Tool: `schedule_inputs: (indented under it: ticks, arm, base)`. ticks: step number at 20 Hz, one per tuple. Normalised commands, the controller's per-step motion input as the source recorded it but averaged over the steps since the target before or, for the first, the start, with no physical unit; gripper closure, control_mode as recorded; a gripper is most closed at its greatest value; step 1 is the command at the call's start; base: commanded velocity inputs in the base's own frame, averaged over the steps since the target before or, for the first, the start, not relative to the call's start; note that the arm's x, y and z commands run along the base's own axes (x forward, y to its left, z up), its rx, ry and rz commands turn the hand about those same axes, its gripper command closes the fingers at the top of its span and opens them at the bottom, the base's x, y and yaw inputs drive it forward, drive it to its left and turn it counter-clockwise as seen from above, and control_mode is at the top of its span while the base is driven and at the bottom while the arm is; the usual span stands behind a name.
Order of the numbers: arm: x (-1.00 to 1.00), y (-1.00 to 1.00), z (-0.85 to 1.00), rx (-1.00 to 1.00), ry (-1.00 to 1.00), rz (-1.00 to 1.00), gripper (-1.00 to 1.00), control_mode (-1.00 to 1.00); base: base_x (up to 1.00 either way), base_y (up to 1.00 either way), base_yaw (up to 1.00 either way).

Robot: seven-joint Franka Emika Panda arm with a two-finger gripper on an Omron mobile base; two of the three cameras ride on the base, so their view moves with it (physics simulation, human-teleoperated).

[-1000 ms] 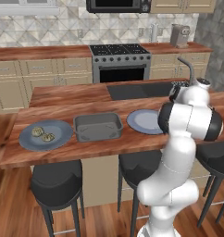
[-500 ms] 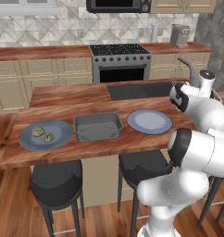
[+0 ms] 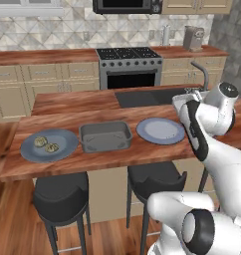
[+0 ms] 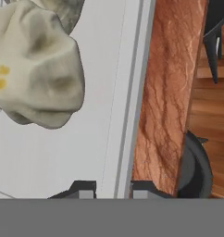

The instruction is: Place two dumplings into each of the tupperware containers and then place the containers in the fridge.

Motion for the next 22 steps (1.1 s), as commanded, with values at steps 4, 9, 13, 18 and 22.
schedule_inputs:
  ticks: [4,9,13,18,22]
  arm:
    - [-0.51,0.95,0.24,-0.02,0.12,0.11,1.0,-1.0]
    - [-0.58,0.78,0.06,0.0,0.12,0.15,1.0,-1.0]
    - [-0.42,0.83,0.0,-0.01,0.17,0.16,1.0,-1.0]
    - [-0.27,0.66,-0.09,-0.03,0.15,0.34,1.0,-1.0]
    - [-0.06,0.21,-0.18,-0.01,0.12,0.46,1.0,-1.0]
  base:
    - [0.0,0.0,0.0]
    - [0.0,0.0,0.0]
    - [0.0,0.0,0.0]
    - [0.0,0.0,0.0]
    - [0.0,0.0,0.0]
